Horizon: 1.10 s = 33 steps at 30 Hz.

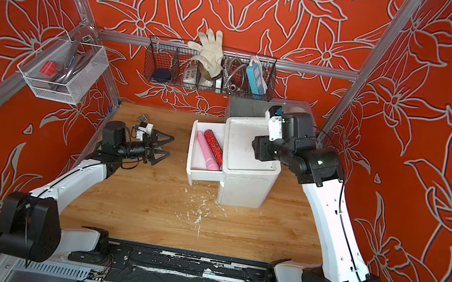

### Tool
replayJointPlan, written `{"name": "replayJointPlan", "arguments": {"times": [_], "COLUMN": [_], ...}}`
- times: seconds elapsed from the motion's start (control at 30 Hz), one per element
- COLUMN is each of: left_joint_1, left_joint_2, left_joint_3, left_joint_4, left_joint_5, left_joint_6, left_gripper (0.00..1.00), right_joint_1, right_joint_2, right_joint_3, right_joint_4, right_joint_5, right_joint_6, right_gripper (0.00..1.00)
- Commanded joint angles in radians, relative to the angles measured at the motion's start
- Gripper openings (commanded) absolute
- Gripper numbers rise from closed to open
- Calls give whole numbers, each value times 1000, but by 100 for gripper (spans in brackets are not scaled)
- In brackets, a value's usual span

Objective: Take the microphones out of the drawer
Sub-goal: Open the drawer in the storage box, then pick up the microphone from the drawer.

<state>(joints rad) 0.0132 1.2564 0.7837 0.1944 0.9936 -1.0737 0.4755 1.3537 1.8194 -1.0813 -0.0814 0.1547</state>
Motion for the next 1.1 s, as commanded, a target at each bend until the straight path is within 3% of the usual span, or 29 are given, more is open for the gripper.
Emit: {"name": "replayJointPlan", "arguments": {"times": [0.0,0.13,0.4,0.63,0.9,1.07], "left_joint_1": [1,1,1,1,1,1], "left_joint_2": [-34,-44,-34,-39,-51,-59], "left_joint_3": [6,22,46,39,30,17], "left_joint_4": [-50,-25,-99,-60,-55,-50], "left_joint_5": [57,75,37,36,34,31], "left_joint_6": [5,-40,3,-20,-22,-22], "left_gripper": [100,100,100,100,100,100], "right_joint_1": [89,182,290,327,330,331], "right_joint_2": [52,130,285,434,563,632], "right_joint_3": [32,50,131,232,296,341], "right_joint_4": [-42,-38,-29,-56,-74,-110], "right_joint_5": [-12,0,1,2,124,131], "right_joint_6": [-17,-30,-50,-105,-134,-133], "right_gripper": [63,63,62,61,61,61]}}
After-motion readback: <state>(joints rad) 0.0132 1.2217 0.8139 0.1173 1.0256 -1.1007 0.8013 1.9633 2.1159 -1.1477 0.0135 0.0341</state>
